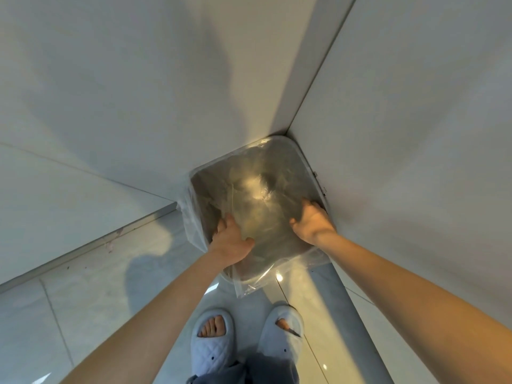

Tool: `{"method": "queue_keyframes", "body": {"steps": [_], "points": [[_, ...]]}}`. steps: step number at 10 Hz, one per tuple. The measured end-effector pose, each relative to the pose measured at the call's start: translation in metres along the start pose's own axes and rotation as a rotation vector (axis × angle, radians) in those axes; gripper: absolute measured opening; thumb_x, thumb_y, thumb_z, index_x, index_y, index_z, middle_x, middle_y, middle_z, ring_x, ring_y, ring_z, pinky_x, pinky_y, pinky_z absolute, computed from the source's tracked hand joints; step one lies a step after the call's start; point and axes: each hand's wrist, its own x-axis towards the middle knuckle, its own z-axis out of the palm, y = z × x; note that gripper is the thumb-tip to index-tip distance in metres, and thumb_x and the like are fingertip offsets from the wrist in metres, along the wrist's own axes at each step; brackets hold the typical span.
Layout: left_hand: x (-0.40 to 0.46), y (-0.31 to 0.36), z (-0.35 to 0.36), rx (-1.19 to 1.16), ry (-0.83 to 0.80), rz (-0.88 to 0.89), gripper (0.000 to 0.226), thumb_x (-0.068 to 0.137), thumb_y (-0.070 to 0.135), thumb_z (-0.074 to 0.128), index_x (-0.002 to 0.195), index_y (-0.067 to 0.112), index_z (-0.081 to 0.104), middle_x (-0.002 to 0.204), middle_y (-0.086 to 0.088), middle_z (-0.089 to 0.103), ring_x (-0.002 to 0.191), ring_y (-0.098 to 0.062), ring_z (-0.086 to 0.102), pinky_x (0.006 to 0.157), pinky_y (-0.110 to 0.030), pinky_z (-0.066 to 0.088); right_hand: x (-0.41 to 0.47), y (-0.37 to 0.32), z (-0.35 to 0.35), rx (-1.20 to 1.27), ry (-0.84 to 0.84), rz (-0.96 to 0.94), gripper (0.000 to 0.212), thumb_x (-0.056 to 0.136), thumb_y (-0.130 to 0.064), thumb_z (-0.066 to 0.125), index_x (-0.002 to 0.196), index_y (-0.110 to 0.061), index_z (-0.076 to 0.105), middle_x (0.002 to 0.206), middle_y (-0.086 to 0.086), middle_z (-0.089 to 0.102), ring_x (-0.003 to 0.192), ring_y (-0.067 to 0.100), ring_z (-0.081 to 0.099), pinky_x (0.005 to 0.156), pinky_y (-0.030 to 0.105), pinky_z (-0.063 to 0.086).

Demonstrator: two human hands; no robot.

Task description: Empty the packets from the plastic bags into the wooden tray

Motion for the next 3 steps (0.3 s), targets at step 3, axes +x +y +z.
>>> {"method": "queue_keyframes", "body": {"steps": [3], "points": [[-0.078,0.011,-0.021,0.299,0.125,0.119,0.070,0.089,0.036,0.043,0.144,0.013,0.006,0.154,-0.014,0.007,0.142,-0.032,0.006,0.114,-0.046,0.010,-0.077,-0.002,-0.033,-0.148,0.042,-0.114,0.064,0.092,-0.028,0.042,0.145,-0.013,0.010,0.151,0.010,0.026,0.143,0.025,0.009,0.115,0.038,0.010]]}}
